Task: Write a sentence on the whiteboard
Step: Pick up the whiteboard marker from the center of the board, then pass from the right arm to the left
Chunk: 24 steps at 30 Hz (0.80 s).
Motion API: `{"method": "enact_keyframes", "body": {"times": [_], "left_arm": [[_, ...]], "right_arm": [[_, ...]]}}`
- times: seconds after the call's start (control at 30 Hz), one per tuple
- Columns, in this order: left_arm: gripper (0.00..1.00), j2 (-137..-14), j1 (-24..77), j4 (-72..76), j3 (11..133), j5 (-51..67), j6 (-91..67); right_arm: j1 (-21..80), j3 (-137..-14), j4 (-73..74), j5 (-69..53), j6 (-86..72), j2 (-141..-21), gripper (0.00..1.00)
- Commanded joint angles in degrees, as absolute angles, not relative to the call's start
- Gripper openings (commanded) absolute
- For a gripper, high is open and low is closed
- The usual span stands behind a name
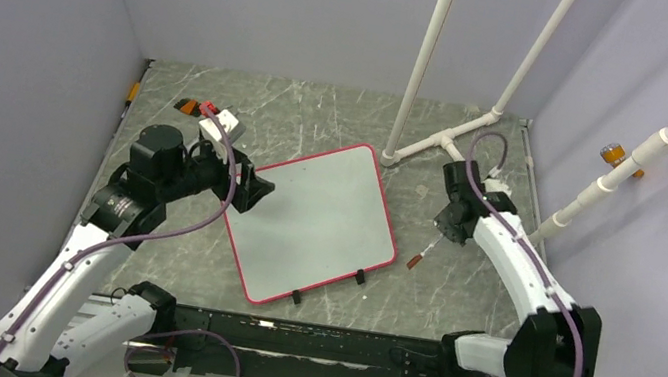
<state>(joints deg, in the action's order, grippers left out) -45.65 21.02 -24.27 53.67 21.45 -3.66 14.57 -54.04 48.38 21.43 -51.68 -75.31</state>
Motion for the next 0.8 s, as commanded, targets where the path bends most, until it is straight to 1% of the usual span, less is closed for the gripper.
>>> {"method": "enact_keyframes", "body": {"times": [0.0,0.13,0.27,0.37,0.53,0.67,0.77], "left_arm": [[0.99,-46.08,21.65,-19.73,53.41,30.18,-3.96],[0.97,-47.18,22.13,-18.21,53.64,31.98,-5.48],[0.91,-48.94,23.92,-17.20,54.82,30.62,-9.77],[0.90,-49.96,28.44,-13.03,54.61,29.07,-12.61],[0.89,-53.46,37.94,-4.26,53.42,21.85,-15.17],[0.86,-58.61,41.59,5.66,52.69,20.57,-20.64],[0.81,-63.33,44.56,11.16,53.87,17.50,-23.40]], "right_arm": [[14.76,-61.30,52.20,23.91,-52.04,-69.41,0.00],[15.54,-64.59,48.72,18.29,-50.76,-66.50,0.00],[17.14,-66.88,45.72,15.95,-51.64,-65.15,0.00],[18.18,-68.68,43.88,13.79,-52.91,-64.77,0.00],[19.48,-71.49,41.54,9.31,-55.28,-64.15,0.00],[19.71,-71.24,38.91,6.65,-58.41,-62.29,0.00],[19.78,-70.83,37.58,5.94,-60.75,-60.52,0.00]]}}
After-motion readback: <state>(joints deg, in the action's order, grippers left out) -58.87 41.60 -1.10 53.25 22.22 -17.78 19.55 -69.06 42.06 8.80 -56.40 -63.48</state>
